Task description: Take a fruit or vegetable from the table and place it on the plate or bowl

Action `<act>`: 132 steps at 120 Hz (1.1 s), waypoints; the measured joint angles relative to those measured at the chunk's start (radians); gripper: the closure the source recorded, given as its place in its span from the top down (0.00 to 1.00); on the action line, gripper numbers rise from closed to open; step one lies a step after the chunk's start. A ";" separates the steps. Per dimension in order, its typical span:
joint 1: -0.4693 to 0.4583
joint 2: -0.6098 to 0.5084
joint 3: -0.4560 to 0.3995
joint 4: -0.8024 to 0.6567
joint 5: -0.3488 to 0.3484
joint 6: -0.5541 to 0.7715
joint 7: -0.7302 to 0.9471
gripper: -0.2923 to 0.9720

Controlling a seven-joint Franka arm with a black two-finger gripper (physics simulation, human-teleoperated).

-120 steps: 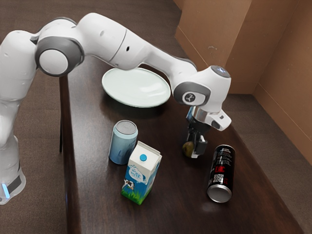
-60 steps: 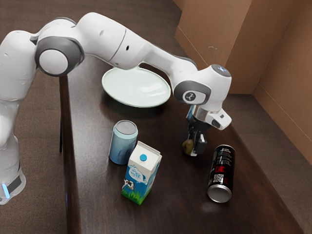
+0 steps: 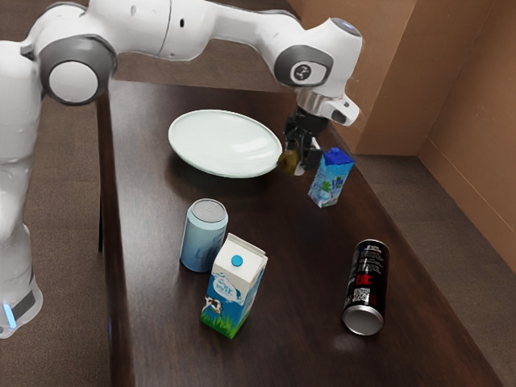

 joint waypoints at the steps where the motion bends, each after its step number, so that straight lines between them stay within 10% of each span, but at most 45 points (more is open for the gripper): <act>1: 0.000 -0.002 0.005 0.000 0.000 -0.003 0.000 0.55; 71: 0.055 -0.131 0.282 -0.144 0.036 -0.092 0.008 0.56; 132: 0.051 -0.073 0.297 -0.245 0.039 0.159 0.004 0.63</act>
